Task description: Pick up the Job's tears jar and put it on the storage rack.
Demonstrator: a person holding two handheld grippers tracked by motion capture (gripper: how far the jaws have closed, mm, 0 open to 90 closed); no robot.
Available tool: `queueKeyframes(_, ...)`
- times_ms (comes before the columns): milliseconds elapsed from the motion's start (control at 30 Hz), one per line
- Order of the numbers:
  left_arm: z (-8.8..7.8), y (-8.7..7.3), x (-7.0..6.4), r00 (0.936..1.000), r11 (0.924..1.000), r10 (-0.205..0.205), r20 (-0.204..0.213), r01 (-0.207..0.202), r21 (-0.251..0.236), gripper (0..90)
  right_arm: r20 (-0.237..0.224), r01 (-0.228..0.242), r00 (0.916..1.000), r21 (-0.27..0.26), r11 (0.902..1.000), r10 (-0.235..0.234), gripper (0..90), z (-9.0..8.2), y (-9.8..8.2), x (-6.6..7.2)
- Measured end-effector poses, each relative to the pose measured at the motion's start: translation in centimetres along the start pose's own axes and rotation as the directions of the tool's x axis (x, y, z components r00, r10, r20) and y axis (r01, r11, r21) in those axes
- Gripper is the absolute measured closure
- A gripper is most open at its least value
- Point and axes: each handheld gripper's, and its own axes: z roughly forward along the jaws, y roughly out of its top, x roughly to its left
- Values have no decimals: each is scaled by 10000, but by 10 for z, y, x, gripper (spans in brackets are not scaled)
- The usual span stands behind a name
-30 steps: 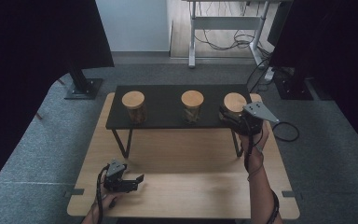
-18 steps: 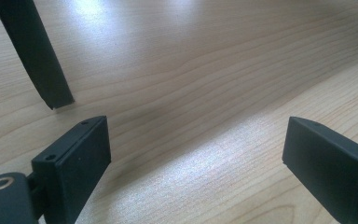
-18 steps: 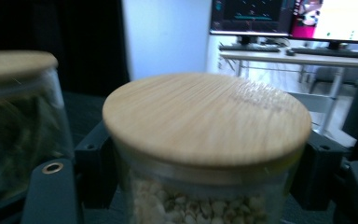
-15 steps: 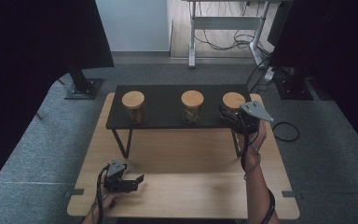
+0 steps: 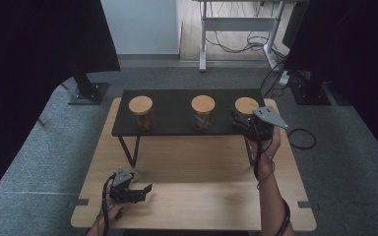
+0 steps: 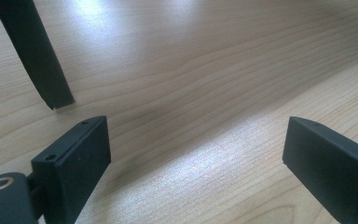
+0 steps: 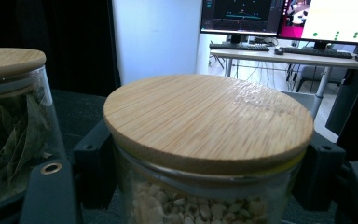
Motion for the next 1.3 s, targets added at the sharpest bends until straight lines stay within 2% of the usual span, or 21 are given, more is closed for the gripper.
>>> queueKeyframes(333,0,0,0,10000,10000,2,-7,-2,-17,70,-72,-185,9998,-180,9997,183,232,-3,2,-1)
queueKeyframes(467,-1,0,0,10000,10000,-11,-51,11,-2,70,-67,-117,9999,-113,9999,117,167,-3,-1,0)
queueKeyframes(567,-1,-1,0,10000,10000,-39,-63,39,-1,69,-14,-241,9997,-113,9996,241,133,-5,-4,0)
queueKeyframes(900,-1,-1,-2,9997,9999,66,-228,-65,77,69,-26,-380,9993,-300,9988,379,96,-21,-12,-4)
queueKeyframes(1033,0,-1,-3,9997,9999,95,-233,-93,102,69,-224,-592,9980,-342,9977,585,95,-29,-16,-4)
queueKeyframes(1300,0,-1,-3,9999,9999,40,-141,-39,100,69,-352,-535,9980,-470,9975,519,96,-42,-22,-3)
